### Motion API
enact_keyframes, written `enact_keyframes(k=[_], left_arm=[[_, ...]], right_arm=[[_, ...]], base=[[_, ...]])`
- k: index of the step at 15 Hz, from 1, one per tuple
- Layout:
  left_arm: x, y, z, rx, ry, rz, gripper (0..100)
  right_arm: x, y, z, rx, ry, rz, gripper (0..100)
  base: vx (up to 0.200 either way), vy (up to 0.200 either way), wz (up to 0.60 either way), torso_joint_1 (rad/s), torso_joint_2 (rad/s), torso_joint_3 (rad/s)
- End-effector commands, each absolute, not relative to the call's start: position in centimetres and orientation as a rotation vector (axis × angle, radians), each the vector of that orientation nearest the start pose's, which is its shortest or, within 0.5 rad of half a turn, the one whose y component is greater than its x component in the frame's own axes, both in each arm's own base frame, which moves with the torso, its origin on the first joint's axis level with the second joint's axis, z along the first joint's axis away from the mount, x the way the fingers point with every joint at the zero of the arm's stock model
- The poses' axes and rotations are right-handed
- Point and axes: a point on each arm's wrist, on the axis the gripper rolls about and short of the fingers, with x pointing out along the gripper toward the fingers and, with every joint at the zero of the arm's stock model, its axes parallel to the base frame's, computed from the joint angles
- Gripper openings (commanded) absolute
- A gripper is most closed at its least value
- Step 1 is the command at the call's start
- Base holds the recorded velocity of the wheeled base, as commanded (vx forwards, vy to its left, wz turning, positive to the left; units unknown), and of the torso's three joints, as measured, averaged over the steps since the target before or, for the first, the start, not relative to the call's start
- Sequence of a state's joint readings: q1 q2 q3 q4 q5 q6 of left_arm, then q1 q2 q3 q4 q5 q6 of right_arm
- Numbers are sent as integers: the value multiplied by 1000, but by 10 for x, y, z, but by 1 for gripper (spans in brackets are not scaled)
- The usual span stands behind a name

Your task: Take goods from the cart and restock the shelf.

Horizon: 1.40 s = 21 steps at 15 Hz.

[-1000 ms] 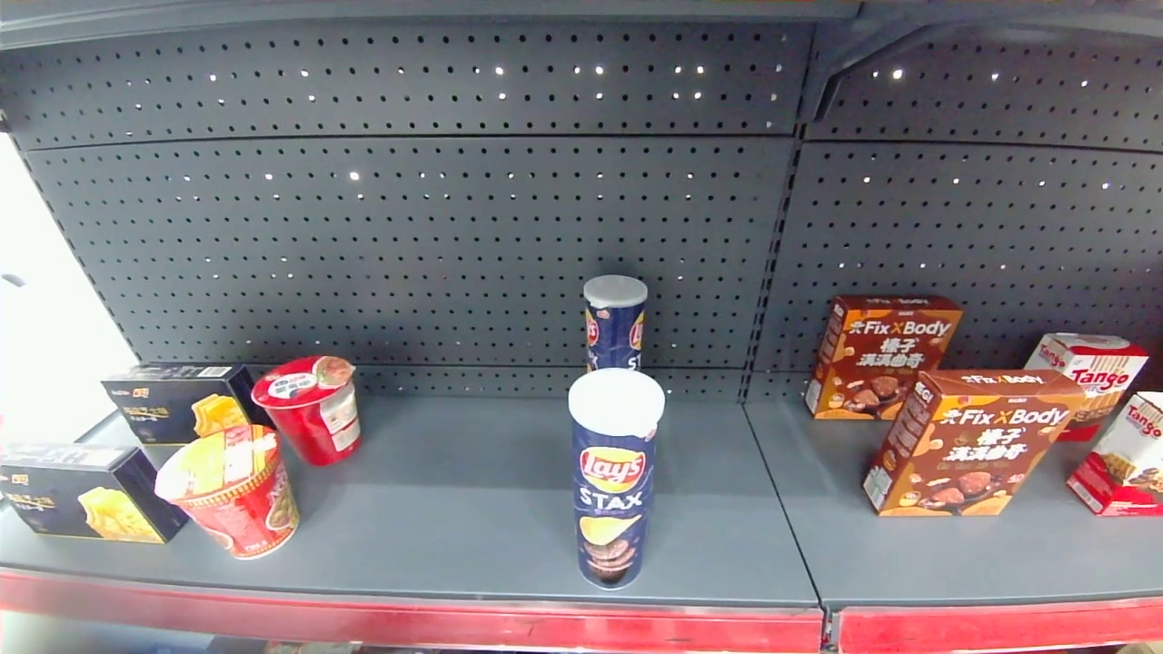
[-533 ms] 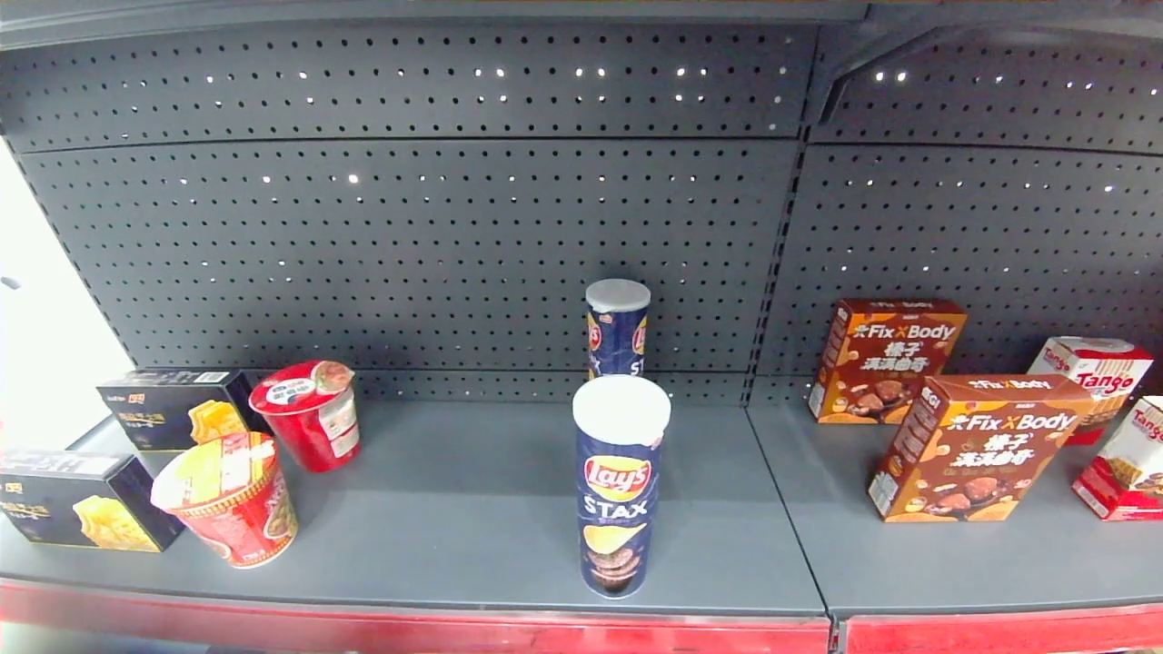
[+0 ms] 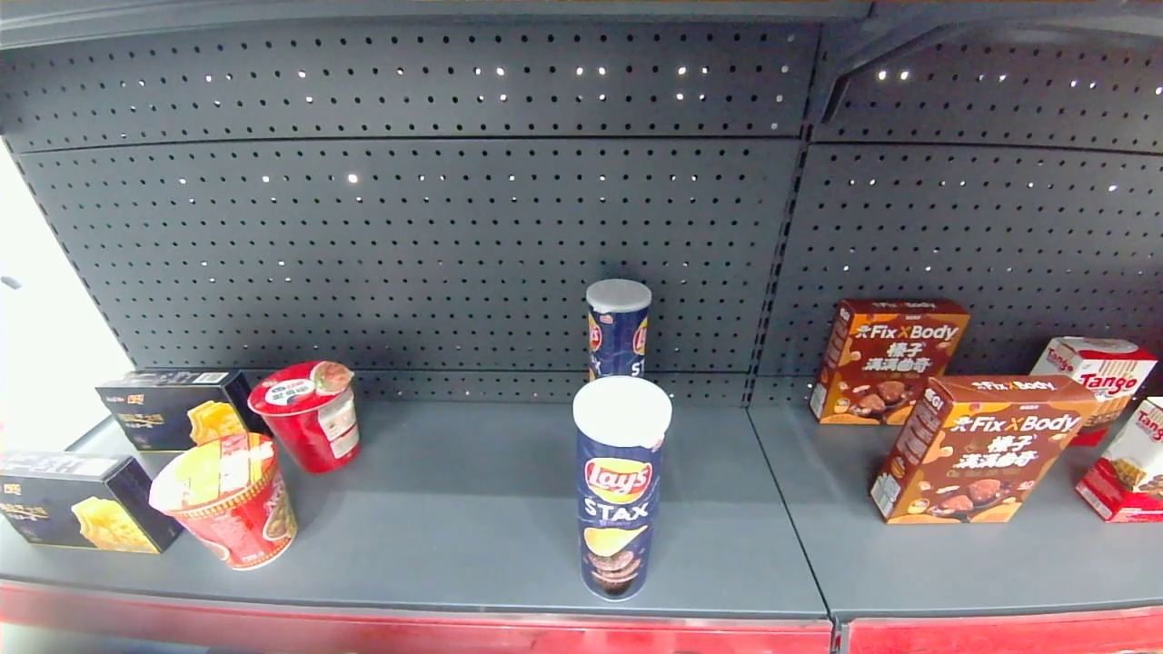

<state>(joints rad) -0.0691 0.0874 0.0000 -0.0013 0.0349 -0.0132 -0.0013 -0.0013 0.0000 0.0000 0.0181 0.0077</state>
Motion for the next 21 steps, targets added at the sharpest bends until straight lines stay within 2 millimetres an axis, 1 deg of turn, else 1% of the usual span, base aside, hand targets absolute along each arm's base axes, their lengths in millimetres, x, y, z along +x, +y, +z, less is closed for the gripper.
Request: enact_keyframes(k=[1, 2, 5, 18, 20, 21], left_arm=[[-16, 2, 77, -11, 89, -32, 100], [-16, 2, 77, -8, 89, -32, 100], [-16, 2, 77, -5, 89, -33, 100], [-16, 2, 77, -2, 91, -41, 100], [-16, 2, 77, -2, 91, -41, 100], [-16, 2, 77, 0, 91, -43, 100]], right_arm=[[-23, 0, 75, 8, 0, 17, 100], [-23, 0, 75, 8, 0, 18, 100], [-23, 0, 75, 8, 0, 14, 100], [-23, 0, 75, 8, 0, 14, 100], [-23, 0, 75, 8, 0, 14, 100], [-23, 0, 75, 8, 0, 14, 100]], base=[[0, 0, 0, 0, 0, 0], [0, 0, 0, 0, 0, 0], [0, 200, 0, -6, 4, 4], [0, 0, 0, 0, 0, 0], [-200, 0, 0, 2, 2, 5], [0, 0, 0, 0, 0, 0]])
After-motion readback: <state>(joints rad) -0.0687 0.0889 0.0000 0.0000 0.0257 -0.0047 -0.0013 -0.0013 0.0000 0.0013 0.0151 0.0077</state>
